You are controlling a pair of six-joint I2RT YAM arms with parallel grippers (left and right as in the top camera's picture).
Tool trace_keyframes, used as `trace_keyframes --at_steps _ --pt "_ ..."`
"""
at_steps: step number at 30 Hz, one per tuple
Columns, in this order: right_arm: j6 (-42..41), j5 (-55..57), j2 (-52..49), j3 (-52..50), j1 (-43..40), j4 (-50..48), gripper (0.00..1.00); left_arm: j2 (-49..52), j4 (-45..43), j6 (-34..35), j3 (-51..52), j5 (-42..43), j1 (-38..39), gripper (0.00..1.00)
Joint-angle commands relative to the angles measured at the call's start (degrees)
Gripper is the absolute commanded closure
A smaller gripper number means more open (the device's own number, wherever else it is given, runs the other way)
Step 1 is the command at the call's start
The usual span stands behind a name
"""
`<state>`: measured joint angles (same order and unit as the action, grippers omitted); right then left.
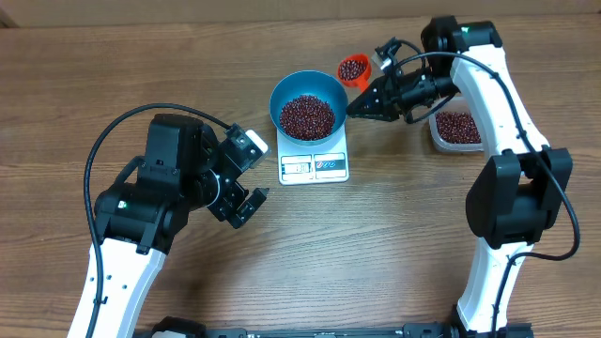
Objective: Scoop item into bowl and weigh 150g on scale
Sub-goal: 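Carry the filled scoop left over the teal bowl on the scale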
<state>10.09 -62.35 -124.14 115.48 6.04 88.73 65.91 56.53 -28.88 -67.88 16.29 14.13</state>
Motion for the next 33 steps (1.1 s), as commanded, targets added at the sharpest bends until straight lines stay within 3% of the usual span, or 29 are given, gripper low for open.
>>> trace_keyframes --at_steps 1,33 --pt "0.2 0.0 2.0 2.9 0.4 0.7 0.96 0.1 -0.2 0.6 -1.3 0.0 -0.2 0.00" --pt "0.7 0.9 2.0 3.0 3.5 4.4 0.96 0.1 -0.2 0.6 -1.3 0.0 -0.2 0.00"
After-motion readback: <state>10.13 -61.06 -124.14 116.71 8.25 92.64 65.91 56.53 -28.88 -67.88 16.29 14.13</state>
